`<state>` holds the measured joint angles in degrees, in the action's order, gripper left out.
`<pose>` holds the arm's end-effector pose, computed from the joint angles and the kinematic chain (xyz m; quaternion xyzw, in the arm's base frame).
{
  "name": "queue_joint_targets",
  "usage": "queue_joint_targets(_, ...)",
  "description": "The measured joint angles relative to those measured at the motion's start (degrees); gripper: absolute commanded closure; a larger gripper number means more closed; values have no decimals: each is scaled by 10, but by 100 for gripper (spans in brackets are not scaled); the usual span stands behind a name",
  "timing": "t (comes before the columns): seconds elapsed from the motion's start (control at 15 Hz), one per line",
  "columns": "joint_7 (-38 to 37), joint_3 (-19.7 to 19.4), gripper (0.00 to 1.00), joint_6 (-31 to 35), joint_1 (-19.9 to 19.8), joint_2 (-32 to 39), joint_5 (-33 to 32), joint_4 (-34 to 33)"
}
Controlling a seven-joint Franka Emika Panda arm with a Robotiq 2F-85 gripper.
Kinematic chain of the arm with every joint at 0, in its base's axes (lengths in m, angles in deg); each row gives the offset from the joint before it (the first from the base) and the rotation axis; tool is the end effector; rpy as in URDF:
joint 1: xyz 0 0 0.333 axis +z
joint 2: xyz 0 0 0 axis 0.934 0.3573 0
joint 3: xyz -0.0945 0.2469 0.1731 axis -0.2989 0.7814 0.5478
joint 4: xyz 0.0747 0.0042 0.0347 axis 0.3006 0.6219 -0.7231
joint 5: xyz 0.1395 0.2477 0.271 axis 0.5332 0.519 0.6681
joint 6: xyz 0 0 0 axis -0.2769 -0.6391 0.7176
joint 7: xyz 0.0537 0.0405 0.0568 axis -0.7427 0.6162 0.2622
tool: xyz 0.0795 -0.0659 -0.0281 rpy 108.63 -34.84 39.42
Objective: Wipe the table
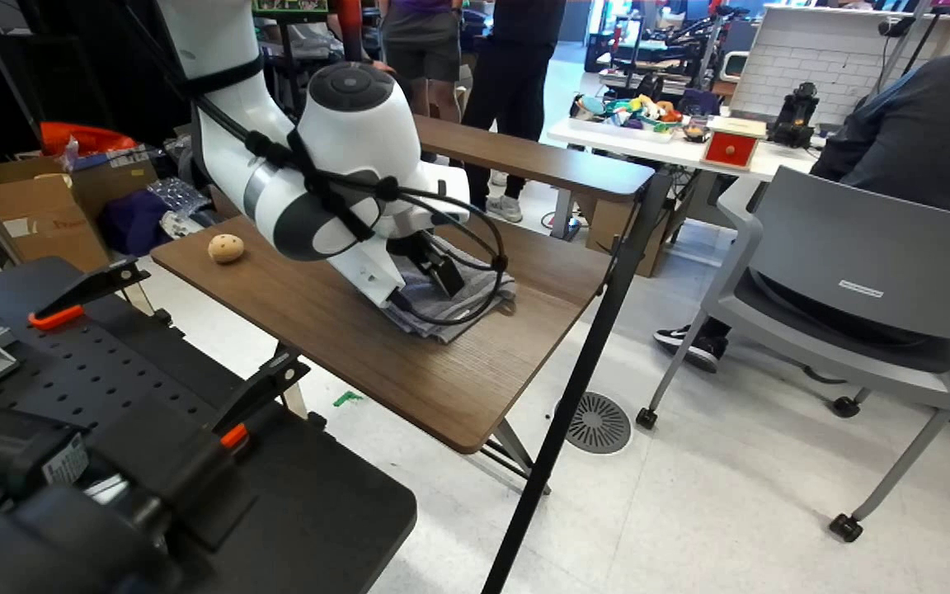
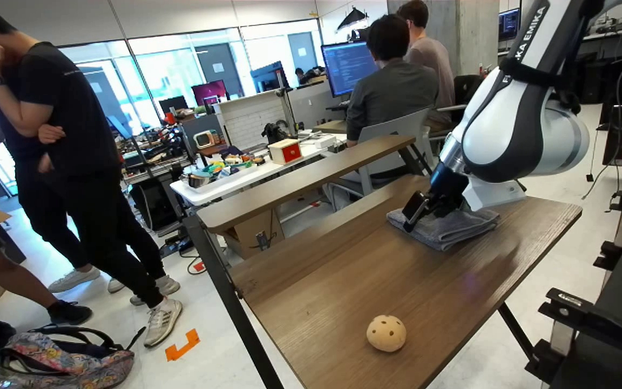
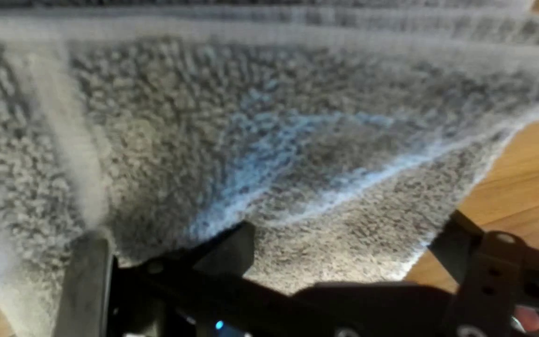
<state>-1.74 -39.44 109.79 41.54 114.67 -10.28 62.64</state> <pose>0.5793 -0.0541 0.0286 -0.9648 0.0607 -0.2309 0.1101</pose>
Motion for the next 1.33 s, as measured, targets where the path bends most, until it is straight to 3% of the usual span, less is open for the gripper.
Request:
queue_joint_targets(0.2,-27,-41,0,-69,54,-65,34,2)
queue_joint_targets(0.4,-38,-55,0,-112,81,-110,56,4)
queue_joint_targets(0.67,-40,-74,0,-116,94,-111,60,4)
queue_joint_targets(1.07,-58,-191,0,-173,190,-108,80,-22)
queue_joint_targets(1.33,-62,-194,0,-188,195,-105,81,-31)
